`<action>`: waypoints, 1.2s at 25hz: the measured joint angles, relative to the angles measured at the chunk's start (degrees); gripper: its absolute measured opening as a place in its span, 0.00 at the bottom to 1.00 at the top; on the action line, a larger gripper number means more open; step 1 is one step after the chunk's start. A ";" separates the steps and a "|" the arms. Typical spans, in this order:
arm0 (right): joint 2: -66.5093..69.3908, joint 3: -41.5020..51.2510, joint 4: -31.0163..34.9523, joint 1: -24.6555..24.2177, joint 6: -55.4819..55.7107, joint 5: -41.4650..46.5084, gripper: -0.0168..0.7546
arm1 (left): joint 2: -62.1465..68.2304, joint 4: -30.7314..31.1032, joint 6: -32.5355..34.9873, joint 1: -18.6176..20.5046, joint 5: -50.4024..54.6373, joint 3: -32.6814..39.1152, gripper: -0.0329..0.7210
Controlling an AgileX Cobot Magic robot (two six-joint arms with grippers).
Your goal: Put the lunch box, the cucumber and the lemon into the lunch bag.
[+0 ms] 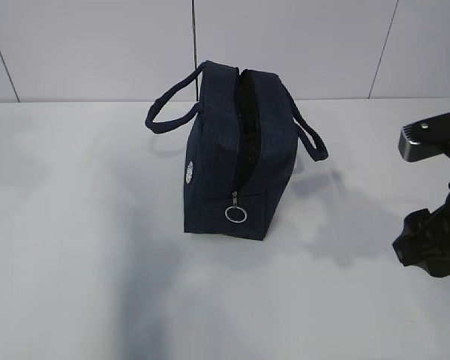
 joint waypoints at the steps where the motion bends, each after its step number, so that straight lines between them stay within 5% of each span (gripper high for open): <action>1: 0.00 0.00 -0.28 0.00 0.39 -1.10 0.66 | 0.00 0.00 0.00 0.00 0.00 0.00 0.36; 16: -2.52 11.73 1.68 1.14 -3.42 -34.02 0.66 | 0.00 0.00 -0.09 0.00 0.00 0.00 0.36; 21: -0.68 15.74 -2.42 5.69 -3.55 -48.62 0.66 | 0.00 0.00 -0.09 0.00 0.00 0.00 0.36; 30: 15.75 16.13 -12.73 6.01 -3.59 -68.27 0.66 | 0.00 0.00 -0.09 0.00 0.00 0.00 0.36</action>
